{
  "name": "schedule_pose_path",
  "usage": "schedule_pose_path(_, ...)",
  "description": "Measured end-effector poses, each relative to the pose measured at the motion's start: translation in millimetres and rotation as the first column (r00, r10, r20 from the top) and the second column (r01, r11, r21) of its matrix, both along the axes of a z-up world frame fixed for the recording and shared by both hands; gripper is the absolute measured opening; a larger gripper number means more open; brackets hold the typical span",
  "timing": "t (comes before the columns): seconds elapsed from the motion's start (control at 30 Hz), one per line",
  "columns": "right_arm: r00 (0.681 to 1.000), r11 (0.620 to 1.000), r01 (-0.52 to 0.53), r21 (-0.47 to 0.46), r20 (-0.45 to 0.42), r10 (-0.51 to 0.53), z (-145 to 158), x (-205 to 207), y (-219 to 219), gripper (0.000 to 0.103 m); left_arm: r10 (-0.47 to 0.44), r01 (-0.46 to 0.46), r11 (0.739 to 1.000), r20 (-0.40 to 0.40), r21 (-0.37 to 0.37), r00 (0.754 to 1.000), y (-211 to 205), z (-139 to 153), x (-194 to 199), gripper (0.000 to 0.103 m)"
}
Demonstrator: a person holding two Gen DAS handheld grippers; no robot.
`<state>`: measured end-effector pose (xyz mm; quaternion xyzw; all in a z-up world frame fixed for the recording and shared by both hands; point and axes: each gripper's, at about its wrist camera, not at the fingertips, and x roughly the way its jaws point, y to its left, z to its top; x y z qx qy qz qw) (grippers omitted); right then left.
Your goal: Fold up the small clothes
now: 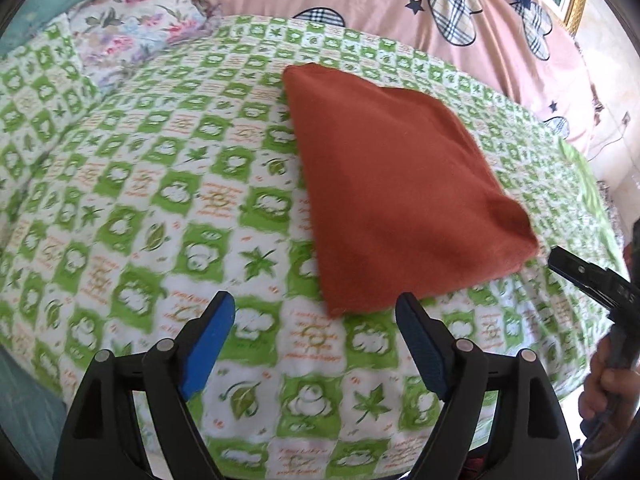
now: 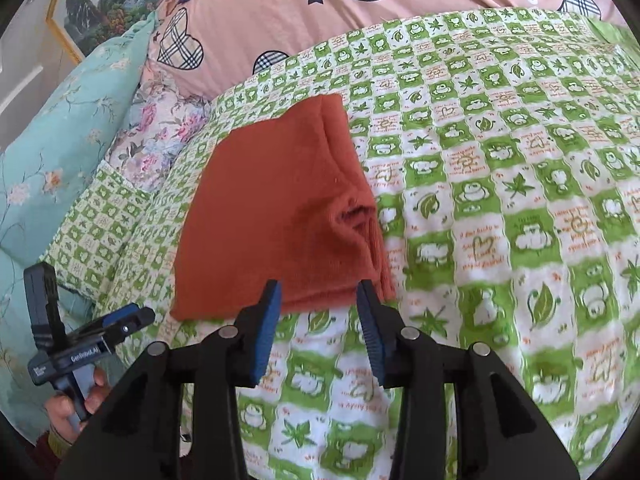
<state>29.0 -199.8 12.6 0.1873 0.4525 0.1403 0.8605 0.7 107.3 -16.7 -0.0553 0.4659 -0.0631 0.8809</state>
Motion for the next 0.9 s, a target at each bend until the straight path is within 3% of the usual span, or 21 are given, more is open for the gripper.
schedule_pose_path(0.33,0.997,0.991,-0.071,-0.114,0.018,0.074,4,-33,17,0.072,0.043,-0.044,0.987,0.011,0.153,0.999,0,1,-25,0.091)
schedule_pose_path(0.43,0.995,0.988,-0.092,-0.124,0.025,0.095,7,-40,20,0.077,0.045,-0.047,0.984,0.016,0.175,0.999,0,2,-30,0.091)
schedule_pose_path(0.9,0.991,0.98,-0.129,-0.155,0.001,0.13,1,-40,23,0.084,0.039,-0.043,0.969,0.021,0.242,0.999,-4,6,-24,0.092)
